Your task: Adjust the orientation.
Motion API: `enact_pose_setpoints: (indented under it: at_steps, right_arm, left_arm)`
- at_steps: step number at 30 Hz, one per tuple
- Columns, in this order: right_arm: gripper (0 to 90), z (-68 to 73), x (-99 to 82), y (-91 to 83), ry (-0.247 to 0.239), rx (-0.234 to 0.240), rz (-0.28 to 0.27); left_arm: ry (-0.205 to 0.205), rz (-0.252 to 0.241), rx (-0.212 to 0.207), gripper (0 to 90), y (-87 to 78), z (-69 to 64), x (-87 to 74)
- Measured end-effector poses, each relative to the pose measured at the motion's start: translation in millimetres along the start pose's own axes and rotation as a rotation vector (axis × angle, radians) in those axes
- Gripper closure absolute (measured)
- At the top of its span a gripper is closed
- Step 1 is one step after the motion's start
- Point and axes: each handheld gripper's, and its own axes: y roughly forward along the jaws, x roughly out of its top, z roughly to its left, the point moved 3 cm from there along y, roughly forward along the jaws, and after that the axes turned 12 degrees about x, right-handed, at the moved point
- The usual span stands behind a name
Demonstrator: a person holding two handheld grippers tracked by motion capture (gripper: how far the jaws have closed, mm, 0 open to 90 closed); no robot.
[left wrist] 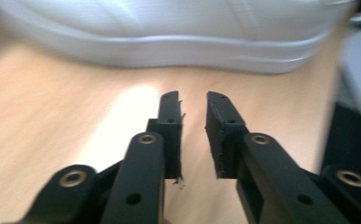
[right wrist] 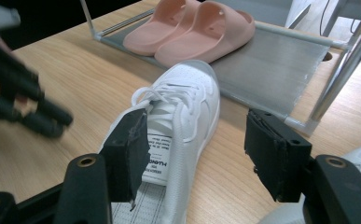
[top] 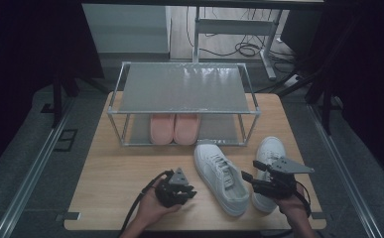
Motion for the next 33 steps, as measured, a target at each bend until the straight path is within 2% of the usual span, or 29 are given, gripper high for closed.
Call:
enact_pose_setpoints:
  at_steps: [3,5,9,11,14,21,29,33]
  right_arm:
    - [40.3,0.8,-0.6,2.1,-0.002,0.005,0.007]
    - [40.2,0.9,-1.1,3.1,-0.002,0.007,0.010]
    - [40.3,1.3,-1.6,4.1,0.000,0.011,0.014]
    - [40.3,1.2,-1.8,4.4,0.001,0.011,0.015]
    - [40.3,1.6,-1.7,5.0,0.000,0.011,0.014]
    - [40.3,1.9,-2.3,6.9,-0.003,0.012,0.023]
    - [40.4,0.2,-4.4,9.1,0.004,0.015,0.030]
    - [41.3,0.4,-5.0,8.5,0.011,0.023,0.053]
  left_arm:
    - [-0.037,0.011,0.053,69.6,-10.2,20.8,-6.1]
    - [-0.066,0.001,0.085,65.8,-16.4,32.5,-10.7]
    - [-0.111,0.002,0.139,56.1,-27.1,48.9,-22.4]
    - [-0.139,-0.004,0.145,53.0,-31.7,53.9,-28.8]
    - [-0.175,-0.002,0.148,49.7,-34.9,58.6,-37.9]
    - [-0.203,0.027,0.141,45.7,-32.6,62.6,-48.5]
    - [-0.209,0.028,0.137,44.4,-32.6,62.3,-49.3]
    - [-0.201,0.031,0.131,44.1,-31.9,59.0,-48.7]
